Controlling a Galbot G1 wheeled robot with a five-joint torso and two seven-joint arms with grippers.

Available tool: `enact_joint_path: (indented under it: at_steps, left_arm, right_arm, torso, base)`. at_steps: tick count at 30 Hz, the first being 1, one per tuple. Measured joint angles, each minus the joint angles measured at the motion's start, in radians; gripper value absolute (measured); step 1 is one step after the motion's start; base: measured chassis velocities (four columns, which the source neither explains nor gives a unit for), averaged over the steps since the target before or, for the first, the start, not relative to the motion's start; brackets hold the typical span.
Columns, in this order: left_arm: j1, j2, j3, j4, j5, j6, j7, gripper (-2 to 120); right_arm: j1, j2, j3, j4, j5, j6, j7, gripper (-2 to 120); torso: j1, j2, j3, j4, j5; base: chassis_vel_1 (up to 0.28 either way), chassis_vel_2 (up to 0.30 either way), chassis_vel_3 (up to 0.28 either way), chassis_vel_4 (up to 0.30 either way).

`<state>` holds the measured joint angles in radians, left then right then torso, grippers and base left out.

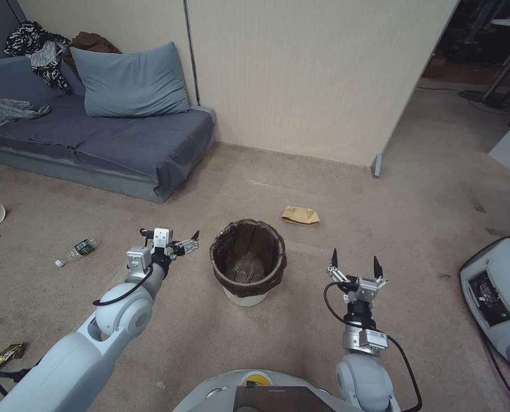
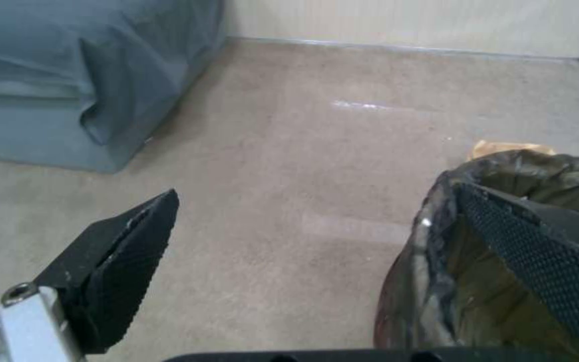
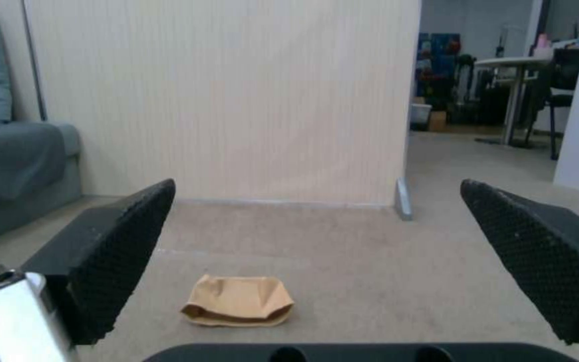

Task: Pick up the trash bin, then pick up the garbage from the floor and place it into the trash bin.

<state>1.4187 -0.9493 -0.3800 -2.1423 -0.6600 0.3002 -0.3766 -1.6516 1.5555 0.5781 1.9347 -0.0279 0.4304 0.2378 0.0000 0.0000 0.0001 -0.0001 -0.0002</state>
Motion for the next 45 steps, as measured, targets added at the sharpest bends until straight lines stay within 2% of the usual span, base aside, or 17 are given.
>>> enact_joint_path:
  at_steps: [3, 7, 21, 24, 26, 34, 45]
  left_arm:
    - [-0.1, 0.079, 0.068, 0.033, -0.089, 0.034, 0.0, 100]
    - [-0.169, 0.102, 0.125, 0.054, -0.125, 0.043, 0.004, 100]
    - [-0.313, 0.08, 0.289, 0.113, -0.209, 0.102, -0.006, 100]
    - [-0.344, 0.068, 0.323, 0.136, -0.23, 0.125, -0.032, 100]
    - [-0.372, 0.057, 0.347, 0.155, -0.273, 0.167, -0.066, 100]
    - [-0.421, 0.046, 0.363, 0.185, -0.381, 0.255, -0.148, 100]
    - [-0.466, 0.032, 0.399, 0.221, -0.464, 0.298, -0.211, 100]
  right_arm:
    - [0.004, 0.002, -0.013, -0.007, -0.001, 0.004, -0.003, 100]
    - [0.006, 0.006, -0.019, -0.012, -0.003, 0.005, -0.004, 100]
    - [0.014, 0.015, -0.012, -0.027, -0.007, 0.011, -0.003, 100]
    - [0.02, 0.022, -0.013, -0.029, -0.009, 0.011, -0.003, 100]
    - [0.025, 0.026, -0.014, -0.031, -0.013, 0.011, -0.001, 100]
    - [0.03, 0.043, -0.027, -0.041, -0.027, 0.011, 0.0, 100]
    - [0.037, 0.052, -0.029, -0.044, -0.04, 0.01, 0.001, 100]
  torso:
    - [0.0, 0.0, 0.0, -0.0001, 0.0001]
    - [0.0, 0.0, 0.0, 0.0001, 0.0002]
    - [0.0, 0.0, 0.0, 0.0, 0.0003]
    - [0.0, 0.0, 0.0, 0.0, 0.0003]
    - [0.0, 0.0, 0.0, 0.0001, 0.0003]
    - [0.0, 0.0, 0.0, 0.0001, 0.0002]
    - [0.0, 0.0, 0.0, 0.0001, 0.0002]
  base:
    - [0.0, 0.0, 0.0, 0.0]
    - [0.0, 0.0, 0.0, 0.0]
    - [0.0, 0.0, 0.0, 0.0]
    - [0.0, 0.0, 0.0, 0.0]
    - [0.0, 0.0, 0.0, 0.0]
    - [0.0, 0.0, 0.0, 0.0]
    - [0.0, 0.0, 0.0, 0.0]
